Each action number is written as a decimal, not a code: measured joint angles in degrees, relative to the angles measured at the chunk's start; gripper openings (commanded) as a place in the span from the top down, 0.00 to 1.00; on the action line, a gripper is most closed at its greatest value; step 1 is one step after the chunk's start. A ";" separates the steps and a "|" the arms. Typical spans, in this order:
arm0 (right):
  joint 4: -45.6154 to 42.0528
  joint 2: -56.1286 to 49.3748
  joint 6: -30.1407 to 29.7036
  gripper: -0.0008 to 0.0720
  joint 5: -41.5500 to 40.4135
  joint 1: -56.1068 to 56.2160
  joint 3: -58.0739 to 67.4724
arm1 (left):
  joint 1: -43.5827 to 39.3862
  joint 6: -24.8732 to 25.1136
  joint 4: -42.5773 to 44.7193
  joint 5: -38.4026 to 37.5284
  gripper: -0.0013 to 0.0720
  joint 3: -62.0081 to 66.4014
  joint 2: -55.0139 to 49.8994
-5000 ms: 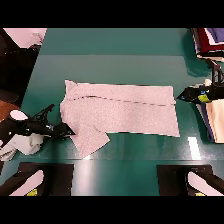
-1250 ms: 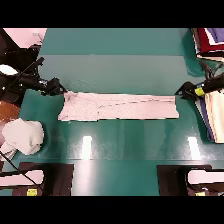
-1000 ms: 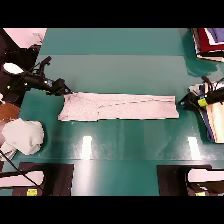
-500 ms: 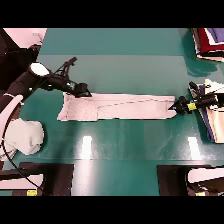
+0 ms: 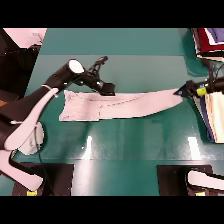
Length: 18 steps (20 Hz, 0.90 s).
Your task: Fold the shirts.
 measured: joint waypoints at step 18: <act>0.02 -6.49 8.17 0.97 4.52 24.98 36.72 | -4.61 -2.97 4.61 -0.57 0.96 6.12 -8.98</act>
